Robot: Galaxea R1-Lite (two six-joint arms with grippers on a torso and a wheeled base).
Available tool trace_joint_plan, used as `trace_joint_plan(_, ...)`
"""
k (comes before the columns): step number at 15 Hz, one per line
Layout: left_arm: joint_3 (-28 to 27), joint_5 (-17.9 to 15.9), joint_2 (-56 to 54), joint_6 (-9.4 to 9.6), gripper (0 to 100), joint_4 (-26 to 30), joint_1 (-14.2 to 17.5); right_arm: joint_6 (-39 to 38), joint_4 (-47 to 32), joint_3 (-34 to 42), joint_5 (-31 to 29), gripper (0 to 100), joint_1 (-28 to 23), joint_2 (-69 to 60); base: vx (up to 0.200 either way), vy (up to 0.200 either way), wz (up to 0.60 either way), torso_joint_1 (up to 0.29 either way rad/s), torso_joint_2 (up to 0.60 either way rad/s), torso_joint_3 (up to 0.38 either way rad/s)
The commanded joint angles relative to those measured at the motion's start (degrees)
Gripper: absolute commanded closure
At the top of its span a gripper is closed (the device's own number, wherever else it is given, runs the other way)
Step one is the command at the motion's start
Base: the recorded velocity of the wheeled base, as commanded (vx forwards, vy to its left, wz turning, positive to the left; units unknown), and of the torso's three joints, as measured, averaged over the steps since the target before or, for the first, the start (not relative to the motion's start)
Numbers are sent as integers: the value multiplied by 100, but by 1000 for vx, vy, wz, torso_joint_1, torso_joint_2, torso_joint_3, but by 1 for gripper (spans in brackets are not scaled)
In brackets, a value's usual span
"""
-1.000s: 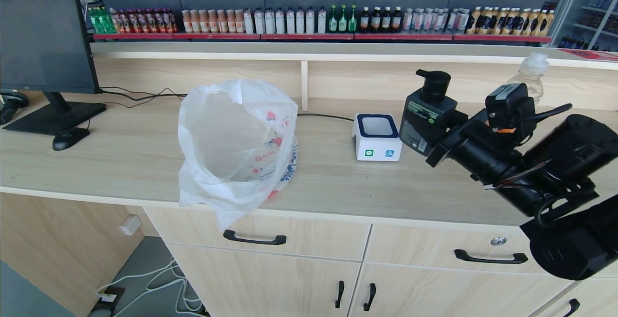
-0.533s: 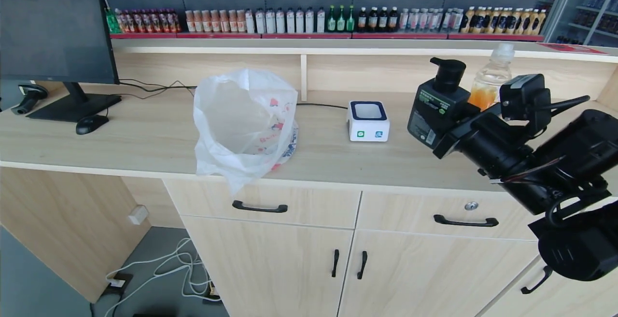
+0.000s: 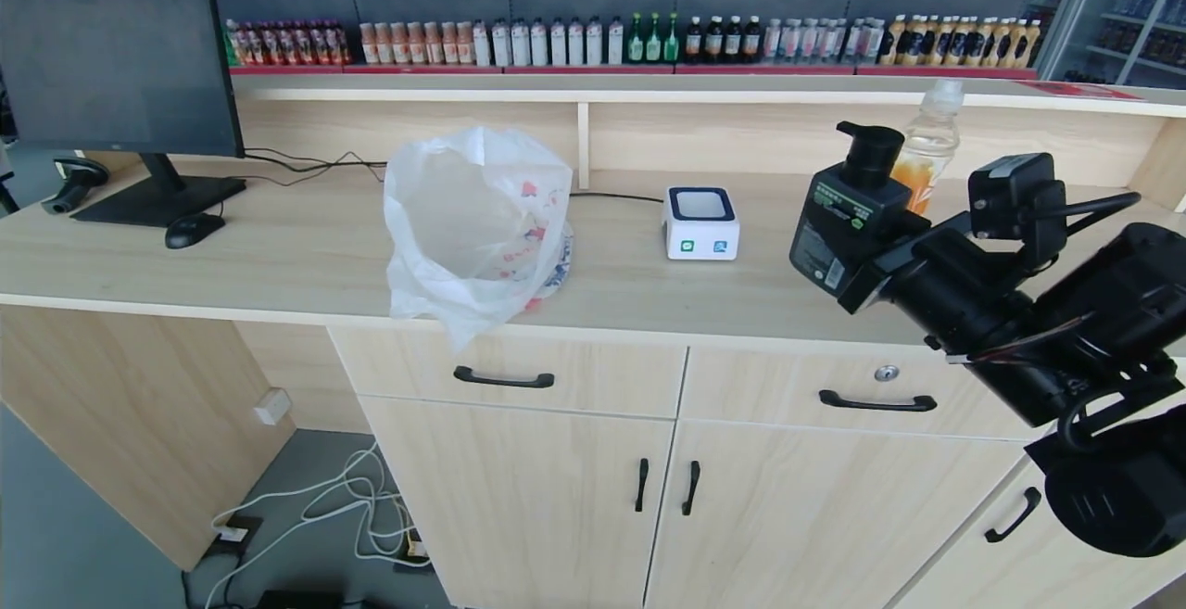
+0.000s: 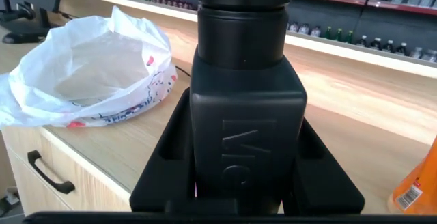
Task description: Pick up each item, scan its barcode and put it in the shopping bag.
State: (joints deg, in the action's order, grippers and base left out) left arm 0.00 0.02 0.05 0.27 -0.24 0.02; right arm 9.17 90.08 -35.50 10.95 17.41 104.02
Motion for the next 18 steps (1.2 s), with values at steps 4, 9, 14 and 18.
trace_joint_plan(4,0,6,4,-18,0,-2,-2,-55,-8,17,-5,100,-343,-31,0,200,0,5,5,0)
trace_joint_plan(9,0,6,4,-18,0,-2,-2,-152,-8,34,4,100,-475,22,0,200,0,3,5,2)
trace_joint_plan(14,0,6,4,-18,0,-2,-2,-161,-8,52,4,100,-475,4,0,200,0,2,4,0)
trace_joint_plan(18,0,-2,4,-18,0,-2,-2,-170,-8,-1,4,100,-475,4,0,150,0,2,2,3)
